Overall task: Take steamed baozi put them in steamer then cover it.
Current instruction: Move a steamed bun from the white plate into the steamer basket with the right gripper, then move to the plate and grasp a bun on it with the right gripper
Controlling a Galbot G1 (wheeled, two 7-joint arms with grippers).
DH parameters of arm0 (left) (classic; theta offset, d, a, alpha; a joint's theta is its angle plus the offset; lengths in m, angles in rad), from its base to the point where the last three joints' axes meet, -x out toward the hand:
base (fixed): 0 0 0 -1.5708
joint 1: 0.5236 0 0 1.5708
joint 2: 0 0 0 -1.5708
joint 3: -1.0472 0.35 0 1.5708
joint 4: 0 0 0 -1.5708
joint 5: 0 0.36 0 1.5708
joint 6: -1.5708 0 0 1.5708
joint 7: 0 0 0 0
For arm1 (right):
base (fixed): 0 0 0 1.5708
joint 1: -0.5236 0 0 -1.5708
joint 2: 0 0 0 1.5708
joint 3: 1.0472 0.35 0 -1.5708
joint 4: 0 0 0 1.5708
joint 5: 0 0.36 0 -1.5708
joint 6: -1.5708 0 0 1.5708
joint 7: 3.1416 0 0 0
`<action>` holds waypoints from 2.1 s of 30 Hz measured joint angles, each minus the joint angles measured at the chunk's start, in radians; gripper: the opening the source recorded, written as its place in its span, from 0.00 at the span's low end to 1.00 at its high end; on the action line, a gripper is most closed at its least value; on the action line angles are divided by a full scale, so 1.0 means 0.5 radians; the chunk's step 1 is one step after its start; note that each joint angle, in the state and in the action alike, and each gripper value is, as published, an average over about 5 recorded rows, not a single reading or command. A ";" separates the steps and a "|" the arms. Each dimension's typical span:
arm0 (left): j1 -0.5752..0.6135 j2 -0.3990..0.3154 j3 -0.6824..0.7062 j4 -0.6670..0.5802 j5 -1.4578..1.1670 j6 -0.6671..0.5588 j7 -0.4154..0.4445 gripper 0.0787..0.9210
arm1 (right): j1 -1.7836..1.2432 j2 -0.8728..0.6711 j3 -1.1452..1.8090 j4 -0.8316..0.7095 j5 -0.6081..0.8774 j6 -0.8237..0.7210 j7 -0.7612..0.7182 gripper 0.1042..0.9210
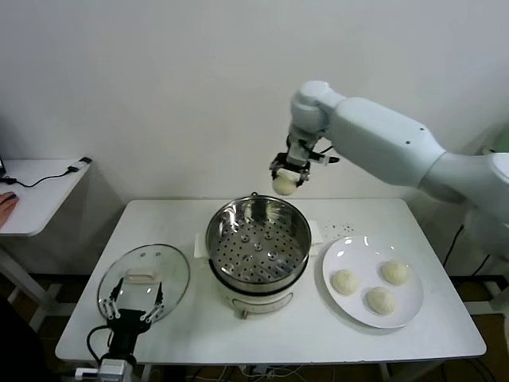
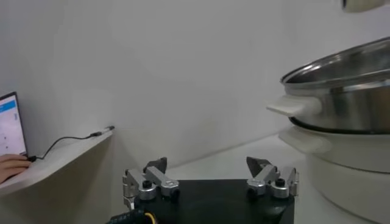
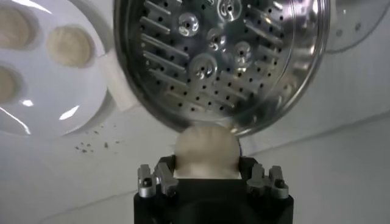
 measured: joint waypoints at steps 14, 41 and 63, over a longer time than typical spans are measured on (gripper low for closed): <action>0.022 -0.012 -0.013 0.002 -0.042 -0.007 -0.002 0.88 | -0.233 0.242 0.005 -0.193 -0.248 0.139 0.042 0.69; 0.053 -0.022 -0.028 -0.015 -0.063 -0.001 -0.001 0.88 | -0.234 0.165 0.051 -0.164 -0.207 0.129 -0.016 0.88; 0.102 0.024 -0.029 -0.072 -0.096 -0.014 -0.003 0.88 | 0.289 -0.890 -0.603 0.458 1.237 -1.109 0.349 0.88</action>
